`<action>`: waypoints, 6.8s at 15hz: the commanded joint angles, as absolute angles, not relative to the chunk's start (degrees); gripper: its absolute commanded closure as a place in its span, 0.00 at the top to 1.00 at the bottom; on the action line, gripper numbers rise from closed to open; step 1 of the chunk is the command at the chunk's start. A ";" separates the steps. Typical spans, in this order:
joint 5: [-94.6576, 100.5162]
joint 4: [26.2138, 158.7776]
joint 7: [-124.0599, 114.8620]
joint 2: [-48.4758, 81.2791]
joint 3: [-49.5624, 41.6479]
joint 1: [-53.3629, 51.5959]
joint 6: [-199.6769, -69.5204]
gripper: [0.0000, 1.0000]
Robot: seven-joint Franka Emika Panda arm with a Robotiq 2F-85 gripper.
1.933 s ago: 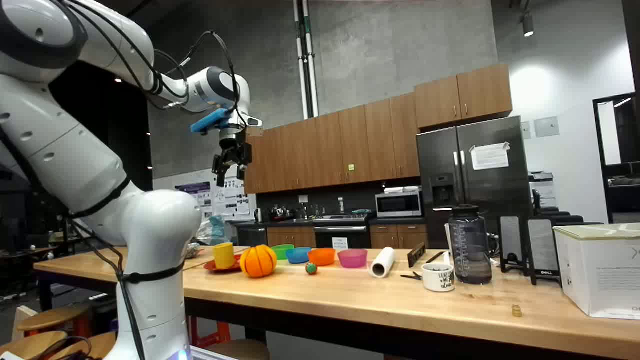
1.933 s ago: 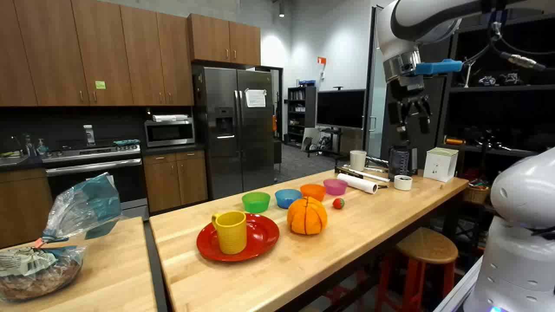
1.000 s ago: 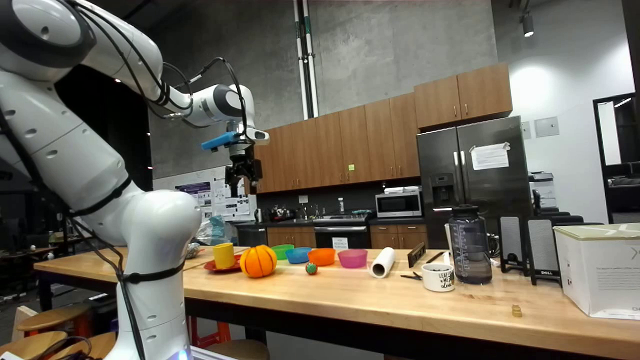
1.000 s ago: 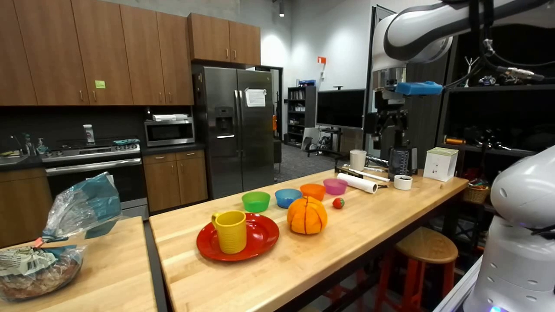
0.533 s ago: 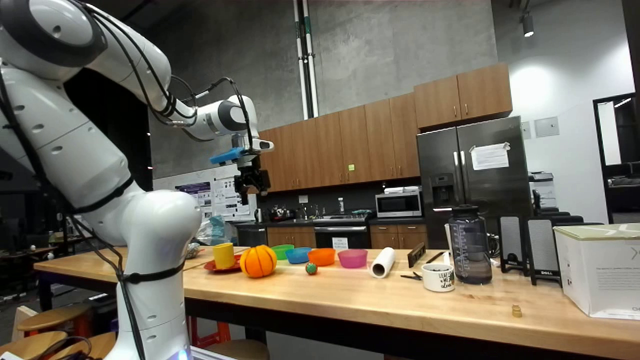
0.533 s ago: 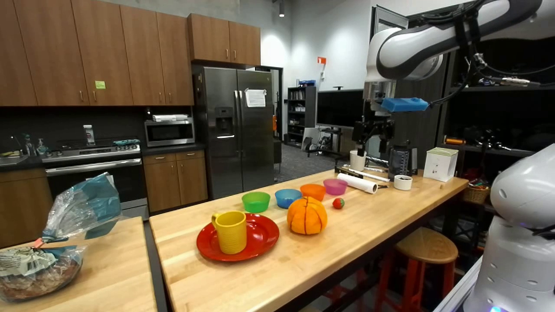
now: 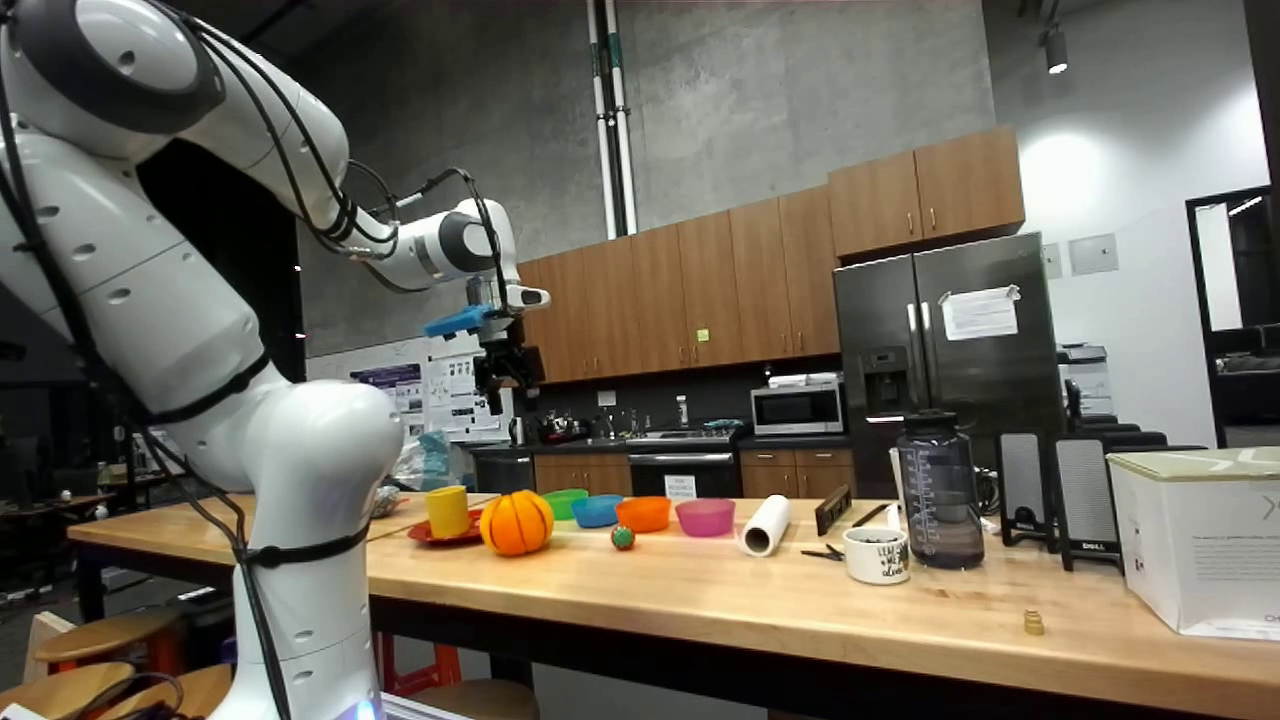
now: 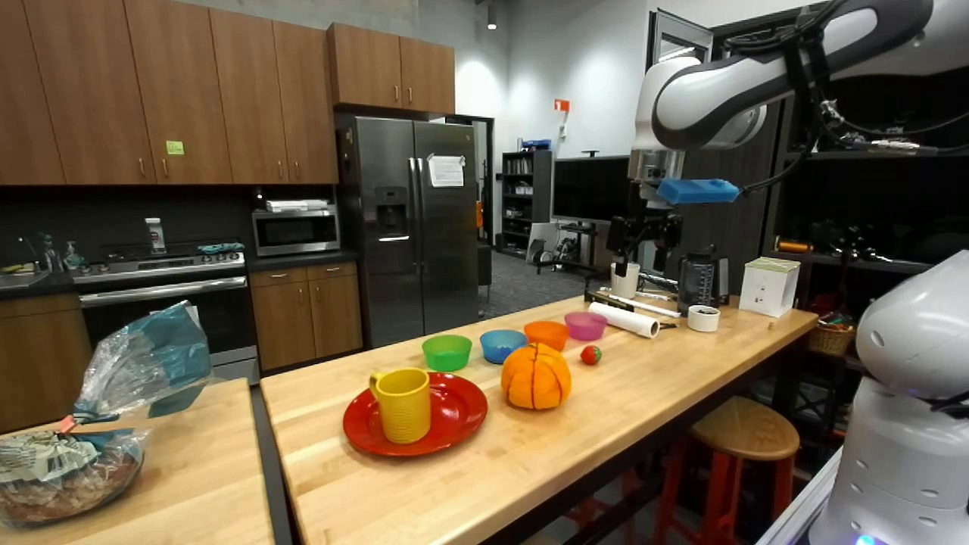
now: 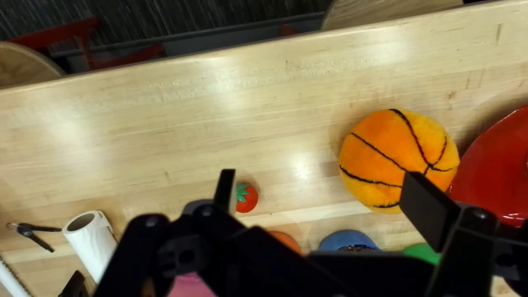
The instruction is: Pour the contents in the orange bowl into the purple bowl.
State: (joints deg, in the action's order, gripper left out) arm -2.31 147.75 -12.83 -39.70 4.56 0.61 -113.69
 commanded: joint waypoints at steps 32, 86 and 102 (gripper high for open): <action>23.10 135.87 -70.72 -0.21 7.96 5.57 -140.94 1.00; 5.38 108.93 -67.16 22.89 -7.37 -1.72 -142.14 0.01; 12.99 104.17 -64.84 18.43 -14.60 -0.43 -133.23 0.01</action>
State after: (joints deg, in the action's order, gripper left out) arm 9.38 104.10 -64.48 20.80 -13.22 -0.17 -136.92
